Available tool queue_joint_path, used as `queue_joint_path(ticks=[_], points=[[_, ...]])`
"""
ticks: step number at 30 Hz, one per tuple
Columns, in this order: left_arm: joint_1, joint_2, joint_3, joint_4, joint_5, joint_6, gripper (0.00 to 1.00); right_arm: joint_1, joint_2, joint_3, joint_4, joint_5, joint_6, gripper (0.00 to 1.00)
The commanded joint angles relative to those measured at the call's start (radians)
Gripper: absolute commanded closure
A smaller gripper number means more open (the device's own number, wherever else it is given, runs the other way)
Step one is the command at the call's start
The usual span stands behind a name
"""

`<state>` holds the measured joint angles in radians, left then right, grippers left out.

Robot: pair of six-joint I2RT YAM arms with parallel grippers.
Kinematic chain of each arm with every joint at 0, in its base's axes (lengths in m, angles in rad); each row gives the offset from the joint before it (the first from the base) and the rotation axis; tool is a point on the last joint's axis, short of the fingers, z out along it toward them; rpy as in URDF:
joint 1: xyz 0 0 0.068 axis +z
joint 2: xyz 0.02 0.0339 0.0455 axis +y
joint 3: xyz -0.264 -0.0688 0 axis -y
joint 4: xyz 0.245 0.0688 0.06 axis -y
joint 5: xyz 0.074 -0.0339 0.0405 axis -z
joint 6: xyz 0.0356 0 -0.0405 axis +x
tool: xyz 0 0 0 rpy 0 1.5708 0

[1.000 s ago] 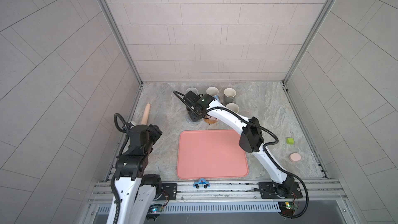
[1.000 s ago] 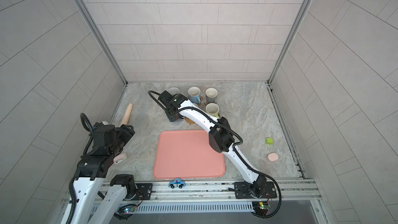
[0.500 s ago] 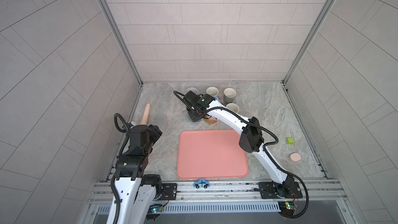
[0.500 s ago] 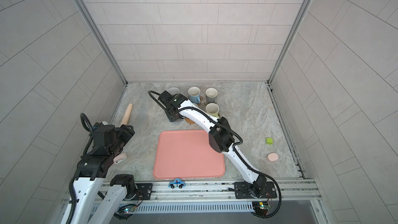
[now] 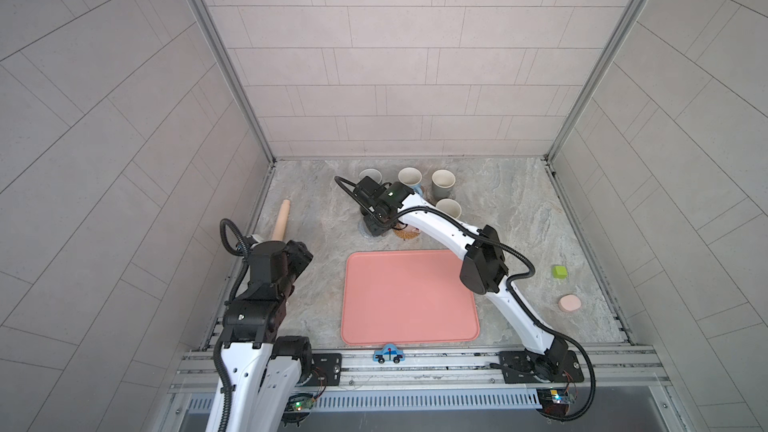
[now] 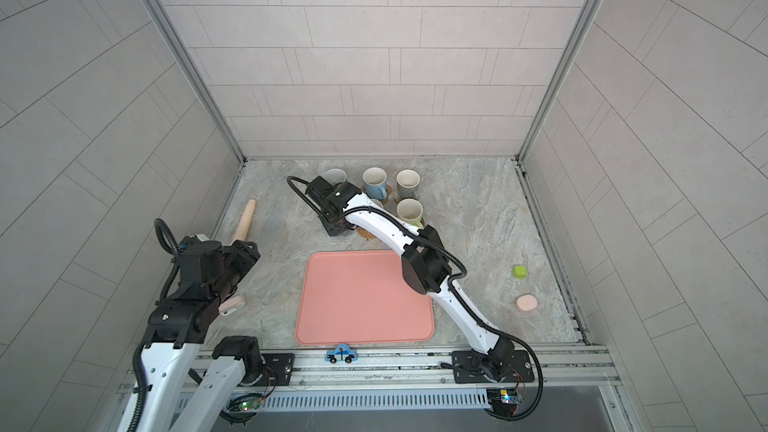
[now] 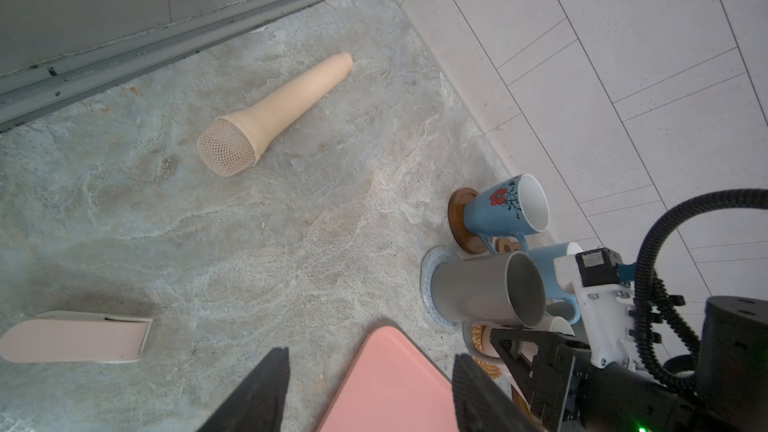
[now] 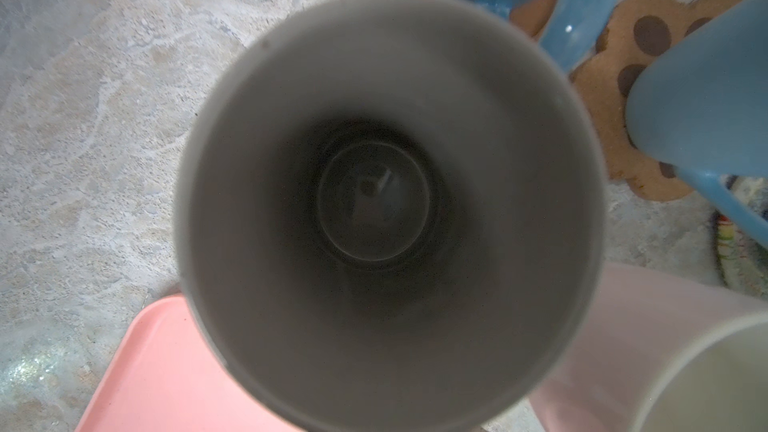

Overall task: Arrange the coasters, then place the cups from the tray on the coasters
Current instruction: 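Lower the held grey mug onto the blue-grey knitted coaster, then open the right gripper and raise it off the grey mug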

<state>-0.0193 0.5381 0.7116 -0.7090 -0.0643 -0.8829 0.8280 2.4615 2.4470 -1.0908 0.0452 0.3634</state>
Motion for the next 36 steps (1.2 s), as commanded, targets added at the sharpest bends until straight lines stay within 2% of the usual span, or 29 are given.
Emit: queue_joint_path(ticks=[1,24,36], points=[[0.005,-0.010,-0.001,-0.012,-0.020,-0.005,0.31,-0.004,0.001,0.038,-0.001,0.017,0.010,0.85],[0.004,-0.010,0.003,-0.012,-0.025,-0.004,0.31,-0.006,-0.030,0.038,-0.032,0.010,0.030,0.66],[0.004,0.005,0.018,-0.001,-0.042,0.010,0.31,-0.006,-0.129,0.032,-0.079,0.039,0.009,0.55]])
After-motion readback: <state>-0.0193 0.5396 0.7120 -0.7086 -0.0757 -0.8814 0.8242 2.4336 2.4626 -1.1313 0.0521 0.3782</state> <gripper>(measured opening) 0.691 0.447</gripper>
